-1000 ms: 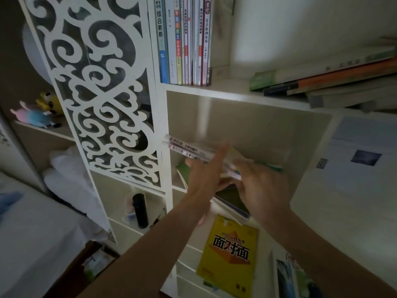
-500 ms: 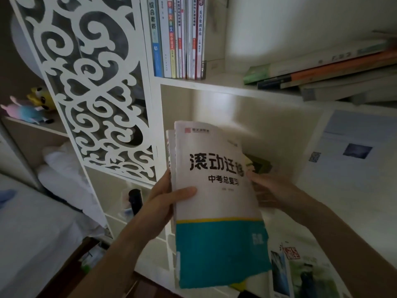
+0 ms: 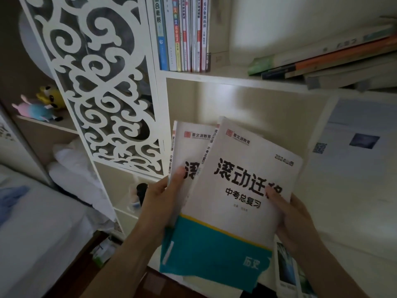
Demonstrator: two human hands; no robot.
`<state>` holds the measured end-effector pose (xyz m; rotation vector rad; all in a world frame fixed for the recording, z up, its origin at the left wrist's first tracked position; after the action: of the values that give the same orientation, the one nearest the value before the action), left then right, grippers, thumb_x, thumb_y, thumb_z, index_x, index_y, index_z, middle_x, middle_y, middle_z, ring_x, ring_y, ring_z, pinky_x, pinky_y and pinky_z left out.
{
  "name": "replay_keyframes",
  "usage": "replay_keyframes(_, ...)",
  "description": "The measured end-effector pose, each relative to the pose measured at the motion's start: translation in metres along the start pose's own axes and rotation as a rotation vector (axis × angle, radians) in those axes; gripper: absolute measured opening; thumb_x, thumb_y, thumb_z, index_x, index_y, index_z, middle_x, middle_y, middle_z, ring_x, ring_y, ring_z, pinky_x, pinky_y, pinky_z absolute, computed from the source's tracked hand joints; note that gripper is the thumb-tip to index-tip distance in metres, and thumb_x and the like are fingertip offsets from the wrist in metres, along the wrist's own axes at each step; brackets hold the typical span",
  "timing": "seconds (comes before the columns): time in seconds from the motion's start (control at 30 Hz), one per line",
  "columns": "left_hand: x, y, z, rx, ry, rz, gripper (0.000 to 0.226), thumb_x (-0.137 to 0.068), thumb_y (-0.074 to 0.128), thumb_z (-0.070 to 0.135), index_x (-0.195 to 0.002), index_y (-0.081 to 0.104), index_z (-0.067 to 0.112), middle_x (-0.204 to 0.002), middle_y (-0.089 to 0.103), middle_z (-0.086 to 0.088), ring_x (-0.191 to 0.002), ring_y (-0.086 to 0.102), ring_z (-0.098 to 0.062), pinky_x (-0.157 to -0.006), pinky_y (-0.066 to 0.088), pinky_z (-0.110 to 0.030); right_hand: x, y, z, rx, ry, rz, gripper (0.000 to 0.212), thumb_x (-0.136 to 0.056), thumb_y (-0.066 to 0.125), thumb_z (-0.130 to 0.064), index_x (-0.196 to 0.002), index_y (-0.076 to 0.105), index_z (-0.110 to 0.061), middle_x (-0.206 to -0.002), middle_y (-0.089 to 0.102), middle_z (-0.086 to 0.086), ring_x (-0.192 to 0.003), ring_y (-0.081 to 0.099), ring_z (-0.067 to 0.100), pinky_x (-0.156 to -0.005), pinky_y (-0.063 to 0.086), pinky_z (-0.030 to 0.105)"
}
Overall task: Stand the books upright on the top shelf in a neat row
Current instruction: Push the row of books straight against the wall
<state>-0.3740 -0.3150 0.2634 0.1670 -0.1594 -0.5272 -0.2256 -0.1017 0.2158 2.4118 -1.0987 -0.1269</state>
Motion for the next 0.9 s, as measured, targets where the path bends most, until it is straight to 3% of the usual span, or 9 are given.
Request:
replay_keyframes(0.17, 0.005, -0.009, 0.005, 0.067, 0.026, 0.038, 0.036, -0.099, 0.058, 0.043, -0.104, 0.08, 0.015, -0.096, 0.082, -0.004, -0.082, 0.079, -0.017, -0.057, 0.06, -0.021, 0.001, -0.038, -0.002, -0.331, 0.021, -0.022, 0.054, -0.095, 0.048, -0.025, -0.147, 0.051, -0.013, -0.141, 0.06, 0.017, -0.119, 0.067, 0.03, -0.088, 0.059, 0.053)
replay_keyframes(0.27, 0.004, -0.018, 0.01, 0.058, 0.061, 0.048, 0.033, -0.1, 0.057, 0.043, -0.103, 0.08, 0.019, -0.093, 0.082, 0.001, -0.077, 0.078, -0.009, -0.054, 0.056, -0.015, 0.007, -0.07, -0.005, -0.351, 0.024, 0.019, 0.056, -0.11, 0.005, -0.045, -0.16, 0.01, -0.02, -0.163, 0.0, 0.015, -0.153, 0.016, 0.037, -0.123, 0.009, 0.058)
replay_keyframes(0.3, 0.004, -0.019, 0.012, 0.046, 0.064, 0.044, 0.034, -0.1, 0.057, 0.043, -0.105, 0.08, 0.019, -0.095, 0.082, 0.0, -0.078, 0.078, -0.01, -0.054, 0.056, -0.015, 0.008, -0.077, -0.008, -0.269, -0.055, 0.089, 0.056, -0.111, 0.01, -0.046, -0.157, 0.03, -0.021, -0.164, 0.011, 0.015, -0.151, 0.025, 0.037, -0.121, 0.021, 0.059)
replay_keyframes(0.37, 0.002, -0.019, 0.012, 0.029, 0.057, 0.031, 0.037, -0.099, 0.057, 0.046, -0.109, 0.08, 0.018, -0.099, 0.082, -0.002, -0.084, 0.079, -0.014, -0.059, 0.059, -0.019, 0.003, -0.074, -0.013, -0.343, 0.006, 0.012, 0.041, -0.101, 0.048, -0.044, -0.125, 0.074, -0.021, -0.144, 0.057, 0.015, -0.12, 0.066, 0.028, -0.086, 0.06, 0.048)
replay_keyframes(0.5, -0.002, -0.005, 0.009, -0.024, 0.038, -0.062, 0.039, -0.101, 0.056, 0.047, -0.114, 0.078, 0.018, -0.108, 0.08, -0.003, -0.099, 0.078, -0.021, -0.082, 0.063, -0.034, 0.002, -0.042, -0.027, -0.111, -0.098, -0.027, 0.062, -0.081, 0.066, -0.035, -0.136, 0.061, -0.005, -0.119, 0.074, 0.016, -0.095, 0.076, 0.028, -0.069, 0.063, 0.042)
replay_keyframes(0.6, -0.004, 0.007, 0.012, -0.12, 0.107, -0.048, 0.032, -0.102, 0.057, 0.042, -0.106, 0.079, 0.019, -0.099, 0.081, 0.0, -0.09, 0.078, -0.019, -0.069, 0.063, -0.027, 0.005, -0.008, -0.043, 0.022, -0.14, -0.079, 0.042, -0.084, 0.059, -0.023, -0.122, 0.068, -0.008, -0.109, 0.077, 0.013, -0.092, 0.077, 0.026, -0.068, 0.063, 0.037)
replay_keyframes(0.7, -0.006, 0.016, 0.016, -0.26, 0.174, 0.006, 0.031, -0.102, 0.059, 0.046, -0.096, 0.077, 0.021, -0.09, 0.081, 0.002, -0.087, 0.077, -0.021, -0.074, 0.065, -0.042, 0.006, 0.015, -0.054, 0.124, -0.132, -0.134, 0.031, -0.085, 0.063, -0.018, -0.114, 0.071, -0.013, -0.104, 0.079, 0.01, -0.09, 0.077, 0.025, -0.066, 0.063, 0.033)
replay_keyframes(0.83, -0.005, 0.02, 0.019, -0.103, 0.07, -0.007, 0.026, -0.106, 0.054, 0.04, -0.1, 0.076, 0.026, -0.089, 0.08, 0.004, -0.085, 0.077, -0.014, -0.059, 0.058, -0.02, -0.001, 0.031, -0.051, 0.212, -0.131, -0.098, 0.029, -0.094, 0.065, -0.01, -0.122, 0.068, -0.008, -0.107, 0.078, 0.013, -0.095, 0.076, 0.032, -0.069, 0.063, 0.039)
replay_keyframes(0.9, -0.005, 0.02, 0.022, -0.072, 0.051, -0.008, 0.033, -0.105, 0.053, 0.043, -0.099, 0.077, 0.022, -0.093, 0.08, -0.002, -0.088, 0.078, -0.022, -0.064, 0.062, -0.026, -0.006, 0.039, -0.044, 0.222, -0.102, -0.084, 0.029, -0.094, 0.067, -0.011, -0.123, 0.068, -0.008, -0.107, 0.078, 0.013, -0.093, 0.076, 0.032, -0.07, 0.064, 0.041)
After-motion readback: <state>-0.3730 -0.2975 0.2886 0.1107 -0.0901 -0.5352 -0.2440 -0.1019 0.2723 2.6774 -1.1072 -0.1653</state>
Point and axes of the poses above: each hand's wrist, its own x-axis away from the middle knuckle, its own y-axis out of the palm, z = x × y, the point moved 2 cm from there along -x, towards the middle knuckle
